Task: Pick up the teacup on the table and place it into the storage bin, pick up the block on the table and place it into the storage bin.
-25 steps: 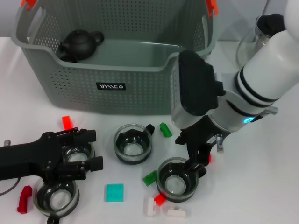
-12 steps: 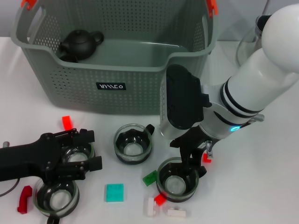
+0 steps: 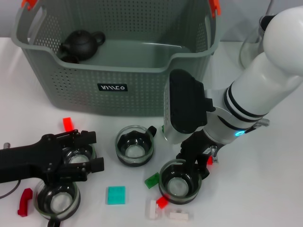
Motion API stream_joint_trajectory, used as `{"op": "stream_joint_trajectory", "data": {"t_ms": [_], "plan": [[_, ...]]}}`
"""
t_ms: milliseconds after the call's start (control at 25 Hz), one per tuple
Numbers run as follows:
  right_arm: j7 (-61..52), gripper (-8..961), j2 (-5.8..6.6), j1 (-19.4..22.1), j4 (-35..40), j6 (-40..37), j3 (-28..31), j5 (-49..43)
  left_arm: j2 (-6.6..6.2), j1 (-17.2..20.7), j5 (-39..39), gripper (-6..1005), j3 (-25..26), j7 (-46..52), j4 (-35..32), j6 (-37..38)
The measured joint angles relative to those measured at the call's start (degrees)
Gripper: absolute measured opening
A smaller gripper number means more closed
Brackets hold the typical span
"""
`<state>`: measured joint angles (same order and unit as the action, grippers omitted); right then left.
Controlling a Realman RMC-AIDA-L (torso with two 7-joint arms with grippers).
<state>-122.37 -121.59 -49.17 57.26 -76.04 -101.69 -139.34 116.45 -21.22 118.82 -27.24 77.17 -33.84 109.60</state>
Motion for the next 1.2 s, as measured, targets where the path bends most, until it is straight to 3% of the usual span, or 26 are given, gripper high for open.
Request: {"op": "stream_joint_trajectory", "data": {"t_ms": [80, 440, 640, 840, 1040, 1200], "plan": [[-0.2, 287, 0.02, 0.0, 0.0, 0.0, 0.2, 0.0, 0.00, -0.1, 0.0, 889, 0.0, 0.0, 0.0, -0.1], [-0.8, 65, 0.16, 0.1, 0.3, -0.5, 0.8, 0.0, 0.00, -0.3, 0.0, 888, 0.0, 0.0, 0.0, -0.3], [-0.5, 61, 0.51, 0.8, 0.9, -2.5, 4.6, 1.0, 0.00, -0.4, 0.0, 888, 0.0, 0.0, 0.0, -0.4], [5.6, 62, 1.27, 5.3, 6.0, -12.6, 17.6, 6.6, 0.00, -0.2, 0.0, 888, 0.5, 0.0, 0.0, -0.5], [14.7, 57, 1.59, 10.5, 11.9, -25.1, 37.6, 16.2, -0.07, -0.2, 0.0, 888, 1.4, 0.0, 0.0, -0.8], [17.3, 57, 1.71, 13.1, 15.4, -29.0, 49.3, 20.4, -0.09, -0.4, 0.0, 888, 1.5, 0.0, 0.0, -1.3]]}}
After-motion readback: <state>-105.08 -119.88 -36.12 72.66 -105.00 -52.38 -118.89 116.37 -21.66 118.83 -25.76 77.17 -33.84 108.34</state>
